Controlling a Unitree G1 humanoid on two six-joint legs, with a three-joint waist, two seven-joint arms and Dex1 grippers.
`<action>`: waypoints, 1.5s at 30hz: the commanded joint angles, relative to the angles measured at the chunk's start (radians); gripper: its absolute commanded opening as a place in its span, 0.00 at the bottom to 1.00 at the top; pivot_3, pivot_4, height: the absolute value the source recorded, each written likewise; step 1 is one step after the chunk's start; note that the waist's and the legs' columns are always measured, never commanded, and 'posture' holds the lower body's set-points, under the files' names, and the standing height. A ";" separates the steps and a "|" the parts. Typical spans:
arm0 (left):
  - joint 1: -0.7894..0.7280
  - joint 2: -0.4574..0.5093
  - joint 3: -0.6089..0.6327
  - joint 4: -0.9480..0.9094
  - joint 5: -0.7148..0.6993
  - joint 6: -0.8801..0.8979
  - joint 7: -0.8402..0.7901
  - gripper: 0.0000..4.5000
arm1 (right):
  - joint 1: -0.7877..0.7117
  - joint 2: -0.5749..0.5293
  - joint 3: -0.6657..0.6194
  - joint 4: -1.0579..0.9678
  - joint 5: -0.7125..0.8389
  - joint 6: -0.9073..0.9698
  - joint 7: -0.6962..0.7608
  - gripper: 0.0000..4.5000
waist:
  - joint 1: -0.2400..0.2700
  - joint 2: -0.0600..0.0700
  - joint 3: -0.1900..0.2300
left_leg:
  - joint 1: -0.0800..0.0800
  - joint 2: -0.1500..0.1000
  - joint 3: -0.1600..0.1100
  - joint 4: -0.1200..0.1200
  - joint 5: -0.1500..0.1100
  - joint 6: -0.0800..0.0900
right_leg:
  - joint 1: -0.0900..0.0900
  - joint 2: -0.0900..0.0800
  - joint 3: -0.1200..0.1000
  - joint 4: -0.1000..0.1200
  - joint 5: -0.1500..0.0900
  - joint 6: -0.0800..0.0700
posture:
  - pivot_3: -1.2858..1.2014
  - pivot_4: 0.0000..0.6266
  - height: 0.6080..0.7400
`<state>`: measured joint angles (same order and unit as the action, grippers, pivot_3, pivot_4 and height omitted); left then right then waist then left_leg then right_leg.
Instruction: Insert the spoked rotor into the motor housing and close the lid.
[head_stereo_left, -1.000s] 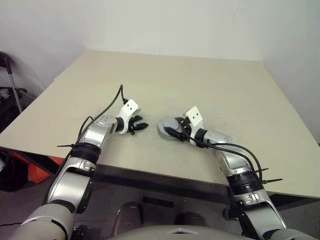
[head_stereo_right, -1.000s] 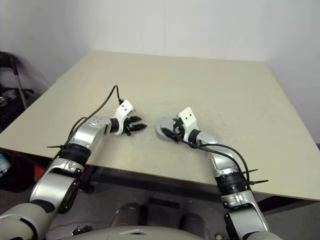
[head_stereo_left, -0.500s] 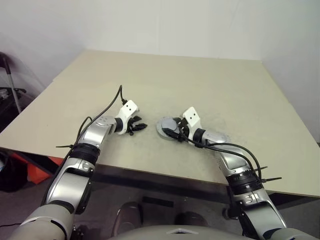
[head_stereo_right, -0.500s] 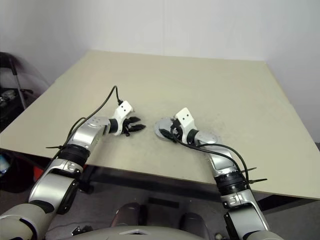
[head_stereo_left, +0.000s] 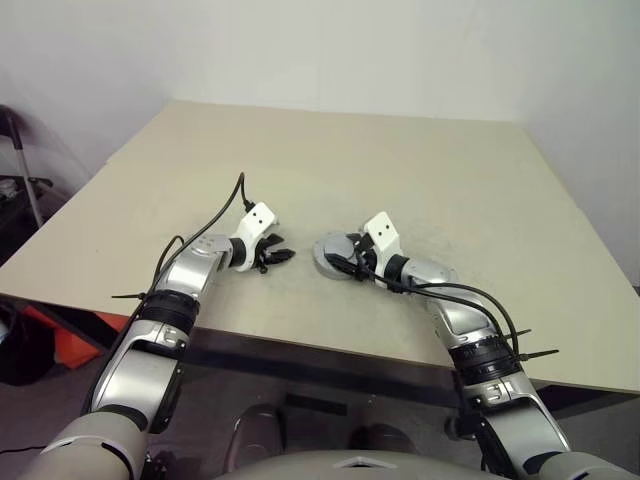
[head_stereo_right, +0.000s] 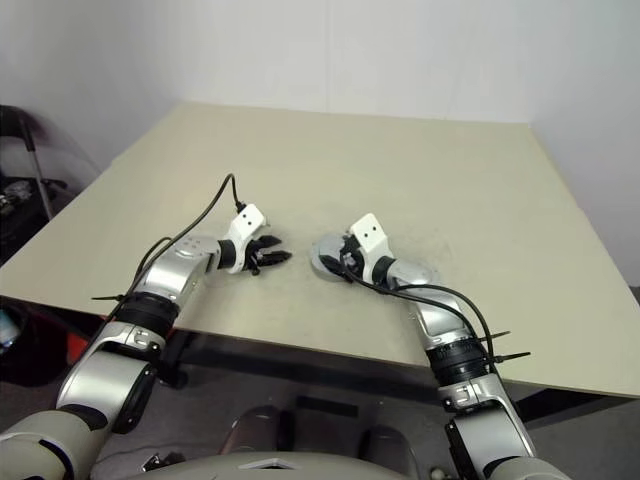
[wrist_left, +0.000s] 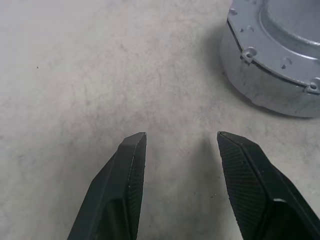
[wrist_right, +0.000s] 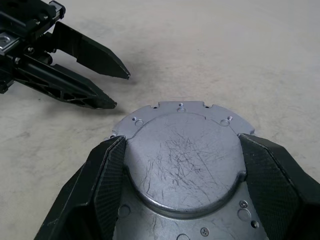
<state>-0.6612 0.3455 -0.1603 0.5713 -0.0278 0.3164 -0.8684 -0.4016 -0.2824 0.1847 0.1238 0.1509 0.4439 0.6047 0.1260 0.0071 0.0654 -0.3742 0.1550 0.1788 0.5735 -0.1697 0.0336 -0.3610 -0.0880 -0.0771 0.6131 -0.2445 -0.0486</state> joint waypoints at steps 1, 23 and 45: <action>-0.040 -0.020 0.047 -0.048 -0.060 0.054 0.003 0.53 | 0.027 -0.030 0.022 0.041 -0.042 0.042 -0.007 0.69 | 0.000 0.000 0.000 | 0.000 0.000 0.000 0.000 0.000 0.000 | 0.000 0.000 0.000 0.000 0.000 0.000 | 0.52 0.00 1.00; -0.064 -0.149 0.104 -0.076 -0.281 0.512 0.037 0.01 | 0.028 -0.032 0.019 0.043 -0.045 0.036 -0.037 0.69 | 0.000 0.001 -0.001 | 0.007 0.000 0.000 -0.003 0.000 0.000 | 0.008 0.000 0.000 -0.006 -0.003 0.006 | 0.52 0.00 1.00; -0.054 -0.140 0.051 -0.049 -0.249 0.486 0.067 0.00 | 0.028 -0.073 -0.360 -0.400 0.386 0.518 -0.037 0.99 | 0.008 0.001 -0.001 | 0.006 -0.002 0.000 -0.011 0.001 -0.001 | 0.006 0.000 0.000 -0.010 -0.005 0.009 | 0.52 0.00 1.00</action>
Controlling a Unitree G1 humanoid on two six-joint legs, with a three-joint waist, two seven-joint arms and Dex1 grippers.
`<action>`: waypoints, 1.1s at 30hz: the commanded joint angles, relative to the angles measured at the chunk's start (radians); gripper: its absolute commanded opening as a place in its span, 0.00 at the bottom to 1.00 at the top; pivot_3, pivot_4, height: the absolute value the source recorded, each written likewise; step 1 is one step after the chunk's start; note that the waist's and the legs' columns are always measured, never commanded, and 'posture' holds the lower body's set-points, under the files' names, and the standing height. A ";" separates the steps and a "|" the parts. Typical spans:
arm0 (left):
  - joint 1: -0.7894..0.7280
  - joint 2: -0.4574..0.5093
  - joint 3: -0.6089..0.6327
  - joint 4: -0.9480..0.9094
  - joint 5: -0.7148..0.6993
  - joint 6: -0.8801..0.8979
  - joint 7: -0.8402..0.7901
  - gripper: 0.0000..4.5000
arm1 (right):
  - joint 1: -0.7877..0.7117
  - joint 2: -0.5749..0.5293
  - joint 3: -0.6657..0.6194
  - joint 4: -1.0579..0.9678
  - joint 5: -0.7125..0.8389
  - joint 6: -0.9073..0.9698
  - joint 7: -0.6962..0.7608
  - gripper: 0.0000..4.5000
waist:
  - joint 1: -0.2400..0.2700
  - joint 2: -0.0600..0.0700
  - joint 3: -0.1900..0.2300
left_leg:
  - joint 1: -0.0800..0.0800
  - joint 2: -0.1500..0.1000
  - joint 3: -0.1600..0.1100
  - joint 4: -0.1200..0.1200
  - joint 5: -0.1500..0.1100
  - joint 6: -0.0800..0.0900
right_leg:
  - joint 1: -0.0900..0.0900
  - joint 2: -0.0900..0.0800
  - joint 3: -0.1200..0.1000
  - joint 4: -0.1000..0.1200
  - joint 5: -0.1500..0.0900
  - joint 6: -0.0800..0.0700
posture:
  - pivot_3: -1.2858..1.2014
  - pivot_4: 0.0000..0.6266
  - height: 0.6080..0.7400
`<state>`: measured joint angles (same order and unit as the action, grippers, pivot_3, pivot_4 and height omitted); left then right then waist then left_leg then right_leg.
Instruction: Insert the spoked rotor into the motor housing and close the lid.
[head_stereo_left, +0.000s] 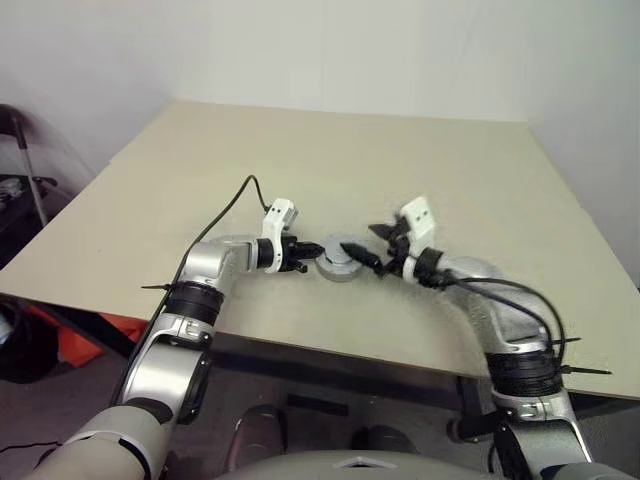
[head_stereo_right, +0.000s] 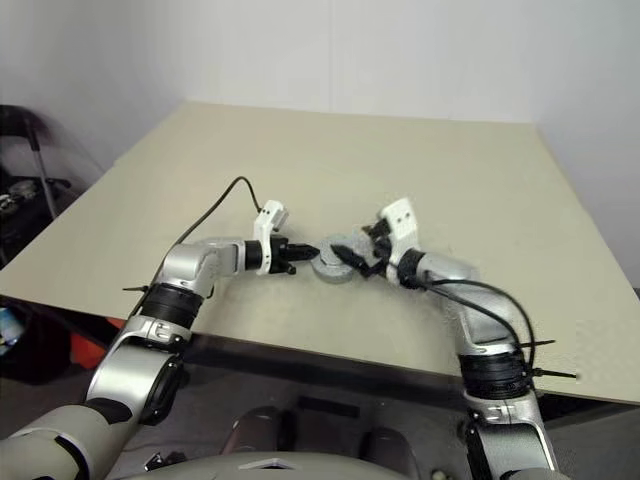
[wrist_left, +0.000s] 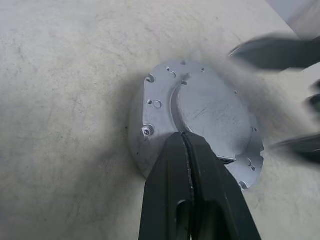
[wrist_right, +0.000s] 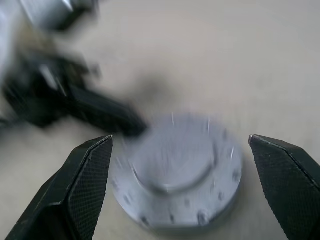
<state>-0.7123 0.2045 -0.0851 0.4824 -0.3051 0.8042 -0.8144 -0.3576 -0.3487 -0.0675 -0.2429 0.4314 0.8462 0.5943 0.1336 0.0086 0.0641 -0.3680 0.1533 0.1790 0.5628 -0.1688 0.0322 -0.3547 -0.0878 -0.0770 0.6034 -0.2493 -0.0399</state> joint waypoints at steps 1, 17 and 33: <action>-0.006 0.001 -0.024 0.046 0.029 -0.007 0.012 0.00 | -0.010 -0.009 -0.137 -0.013 0.123 0.157 -0.042 0.99 | 0.000 0.000 0.000 | 0.000 0.000 0.000 0.000 0.000 0.000 | 0.000 0.000 0.000 0.000 0.000 0.000 | 0.52 0.00 1.00; -0.025 0.015 -0.012 0.058 0.024 -0.035 0.007 0.00 | -0.120 0.272 -0.509 0.162 0.324 0.511 -0.367 0.99 | -0.002 0.002 0.000 | -0.003 0.000 0.001 -0.005 0.004 -0.007 | -0.006 0.000 0.000 0.000 0.000 0.000 | 0.52 0.00 1.00; -0.039 0.024 0.001 0.060 0.021 -0.037 0.010 0.00 | -0.099 0.325 -0.414 0.198 0.319 0.542 -0.418 0.99 | 0.002 0.002 0.000 | -0.004 -0.001 0.001 -0.016 0.010 -0.016 | -0.012 0.000 0.000 0.000 0.000 -0.003 | 0.52 0.00 1.00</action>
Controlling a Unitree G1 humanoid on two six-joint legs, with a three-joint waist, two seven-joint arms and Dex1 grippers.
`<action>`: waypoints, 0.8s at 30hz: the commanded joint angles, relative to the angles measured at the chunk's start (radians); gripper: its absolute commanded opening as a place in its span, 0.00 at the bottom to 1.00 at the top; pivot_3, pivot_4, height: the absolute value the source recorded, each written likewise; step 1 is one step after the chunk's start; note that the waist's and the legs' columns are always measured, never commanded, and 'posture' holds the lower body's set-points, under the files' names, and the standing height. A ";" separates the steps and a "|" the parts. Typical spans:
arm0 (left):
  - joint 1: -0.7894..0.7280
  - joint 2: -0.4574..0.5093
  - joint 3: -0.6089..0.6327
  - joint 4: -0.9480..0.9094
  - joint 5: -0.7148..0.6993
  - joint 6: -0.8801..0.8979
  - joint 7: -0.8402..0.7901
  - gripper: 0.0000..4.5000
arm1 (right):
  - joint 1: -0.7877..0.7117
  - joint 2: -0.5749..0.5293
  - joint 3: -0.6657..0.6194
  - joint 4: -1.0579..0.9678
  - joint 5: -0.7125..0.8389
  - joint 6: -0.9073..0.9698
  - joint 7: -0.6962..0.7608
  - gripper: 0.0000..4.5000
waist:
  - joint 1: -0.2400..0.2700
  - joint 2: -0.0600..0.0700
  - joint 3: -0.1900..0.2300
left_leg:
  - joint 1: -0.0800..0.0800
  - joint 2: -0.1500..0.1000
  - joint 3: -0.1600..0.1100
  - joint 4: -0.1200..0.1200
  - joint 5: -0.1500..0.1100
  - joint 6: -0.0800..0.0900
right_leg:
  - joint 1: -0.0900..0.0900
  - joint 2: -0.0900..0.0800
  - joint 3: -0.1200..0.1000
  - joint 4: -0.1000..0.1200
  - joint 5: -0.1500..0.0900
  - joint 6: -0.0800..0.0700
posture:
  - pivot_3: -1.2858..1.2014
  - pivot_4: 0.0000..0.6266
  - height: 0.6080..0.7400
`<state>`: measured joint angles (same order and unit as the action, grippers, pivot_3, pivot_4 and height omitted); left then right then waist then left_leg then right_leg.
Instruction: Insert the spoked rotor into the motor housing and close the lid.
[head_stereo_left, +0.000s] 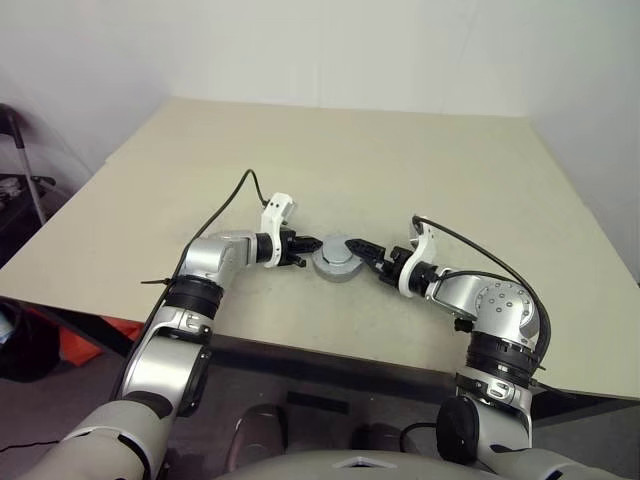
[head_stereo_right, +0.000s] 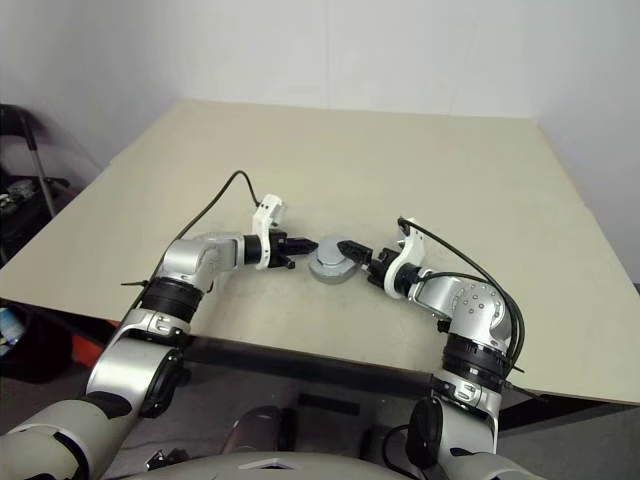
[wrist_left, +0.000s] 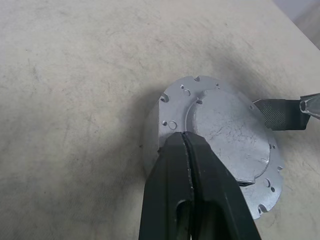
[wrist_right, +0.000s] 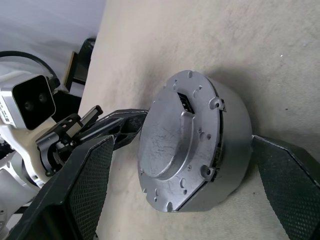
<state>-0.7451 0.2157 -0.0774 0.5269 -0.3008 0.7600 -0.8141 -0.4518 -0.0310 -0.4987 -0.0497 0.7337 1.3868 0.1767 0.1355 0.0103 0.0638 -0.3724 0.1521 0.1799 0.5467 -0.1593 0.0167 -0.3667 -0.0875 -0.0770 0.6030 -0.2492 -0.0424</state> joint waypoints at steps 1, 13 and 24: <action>-0.008 0.013 -0.007 0.016 0.017 0.006 0.009 0.00 | 0.002 0.013 0.024 0.016 0.013 -0.003 0.001 0.99 | 0.000 0.000 0.000 | 0.000 0.000 0.000 0.000 0.000 0.000 | 0.000 0.000 0.000 0.000 0.000 0.000 | 0.52 0.00 1.00; -0.012 0.031 -0.005 0.007 0.018 0.013 0.007 0.00 | -0.030 0.120 0.033 0.178 0.049 -0.086 0.019 0.99 | -0.016 -0.001 -0.001 | 0.005 0.003 0.000 -0.001 0.002 -0.003 | 0.001 0.002 0.000 0.001 -0.001 0.002 | 0.52 0.00 1.00; -0.001 0.039 -0.004 -0.016 0.018 0.028 0.014 0.00 | -0.066 0.158 0.070 0.295 0.004 -0.167 0.009 0.99 | -0.017 -0.001 -0.001 | 0.004 0.008 0.000 -0.003 0.003 -0.005 | -0.001 0.008 0.000 0.002 -0.001 -0.010 | 0.52 0.00 1.00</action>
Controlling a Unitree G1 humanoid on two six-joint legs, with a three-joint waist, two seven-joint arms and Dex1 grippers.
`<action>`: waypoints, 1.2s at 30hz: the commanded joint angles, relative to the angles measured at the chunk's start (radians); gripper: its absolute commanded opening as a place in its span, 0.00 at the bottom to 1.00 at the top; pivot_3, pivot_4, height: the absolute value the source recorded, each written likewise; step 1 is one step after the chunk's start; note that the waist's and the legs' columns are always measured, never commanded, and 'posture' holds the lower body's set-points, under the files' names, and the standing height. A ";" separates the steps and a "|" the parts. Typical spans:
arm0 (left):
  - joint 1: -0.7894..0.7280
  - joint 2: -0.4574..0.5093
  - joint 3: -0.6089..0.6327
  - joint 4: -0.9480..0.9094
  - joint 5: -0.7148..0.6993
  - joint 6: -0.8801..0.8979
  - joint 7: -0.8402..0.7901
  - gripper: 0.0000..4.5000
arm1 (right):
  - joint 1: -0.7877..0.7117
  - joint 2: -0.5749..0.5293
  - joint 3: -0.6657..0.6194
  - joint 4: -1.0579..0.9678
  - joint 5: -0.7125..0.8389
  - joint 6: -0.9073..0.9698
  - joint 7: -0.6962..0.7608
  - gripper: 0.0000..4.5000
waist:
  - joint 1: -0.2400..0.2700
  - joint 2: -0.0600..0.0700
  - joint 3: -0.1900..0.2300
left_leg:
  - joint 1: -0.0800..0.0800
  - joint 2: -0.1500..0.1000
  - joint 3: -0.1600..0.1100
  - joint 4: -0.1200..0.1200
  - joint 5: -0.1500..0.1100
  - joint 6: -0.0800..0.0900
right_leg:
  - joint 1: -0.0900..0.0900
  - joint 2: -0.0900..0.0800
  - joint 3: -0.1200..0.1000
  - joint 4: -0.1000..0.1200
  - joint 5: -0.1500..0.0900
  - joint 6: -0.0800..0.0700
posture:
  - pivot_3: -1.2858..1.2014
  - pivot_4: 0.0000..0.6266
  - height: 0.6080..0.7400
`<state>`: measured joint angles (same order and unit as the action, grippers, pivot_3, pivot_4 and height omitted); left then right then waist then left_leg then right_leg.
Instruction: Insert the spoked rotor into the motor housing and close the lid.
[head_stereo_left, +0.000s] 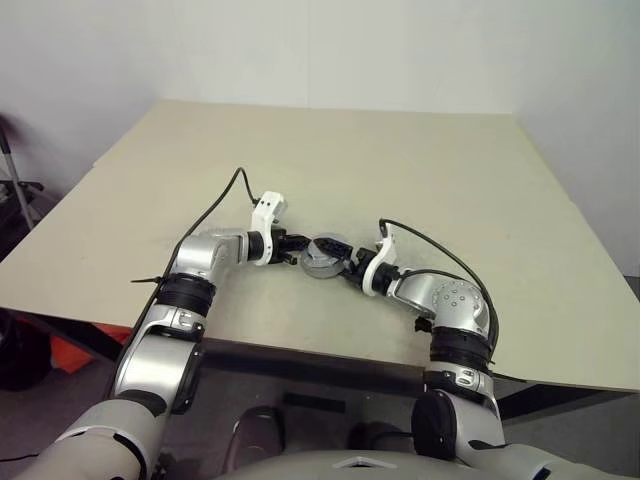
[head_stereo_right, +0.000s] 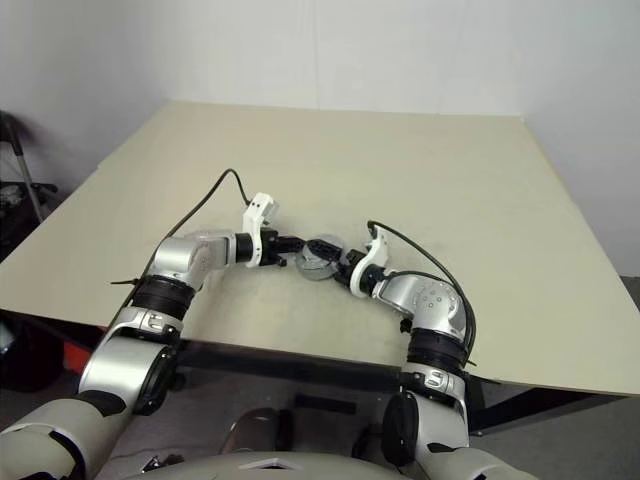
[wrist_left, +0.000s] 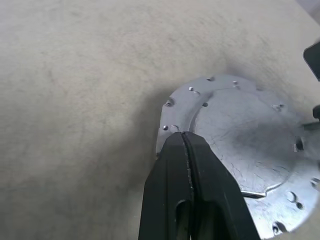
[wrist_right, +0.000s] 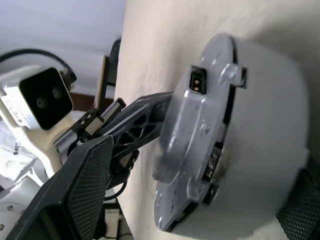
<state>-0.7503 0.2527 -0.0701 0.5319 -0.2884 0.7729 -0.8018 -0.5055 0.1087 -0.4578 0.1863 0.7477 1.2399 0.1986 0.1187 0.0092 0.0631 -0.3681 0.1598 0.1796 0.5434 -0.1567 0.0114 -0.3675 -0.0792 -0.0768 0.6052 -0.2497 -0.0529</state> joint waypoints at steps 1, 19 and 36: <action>0.005 0.003 -0.010 -0.022 0.005 0.015 0.002 0.00 | -0.016 0.016 0.022 0.073 -0.014 -0.030 -0.024 0.91 | 0.000 0.000 0.000 | 0.000 0.000 0.000 0.000 0.000 0.000 | 0.000 0.000 0.000 0.000 0.000 0.000 | 0.52 0.00 1.00; -0.026 -0.025 0.418 -0.030 -0.336 0.189 0.101 0.00 | -0.167 -0.020 -0.142 0.044 0.212 -0.051 -0.108 0.48 | 0.008 0.000 0.001 | -0.014 0.000 0.000 0.002 0.001 -0.002 | -0.013 0.000 -0.001 0.003 0.002 -0.003 | 0.52 0.00 1.00; 0.038 -0.145 0.732 -0.098 -0.813 0.525 0.332 0.98 | -0.330 -0.023 -0.133 0.030 0.441 0.019 -0.258 0.47 | 0.012 -0.001 0.001 | -0.030 0.001 -0.001 0.015 -0.003 0.005 | -0.022 0.000 -0.003 0.004 0.007 0.002 | 0.52 0.00 1.00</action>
<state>-0.6997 0.1148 0.6567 0.4392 -1.0525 1.2840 -0.4765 -0.7828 0.0832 -0.6068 0.2789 1.1153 1.2525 -0.0682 0.1309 0.0082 0.0645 -0.3983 0.1611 0.1780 0.5597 -0.1600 0.0160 -0.3890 -0.0791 -0.0796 0.6089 -0.2421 -0.0497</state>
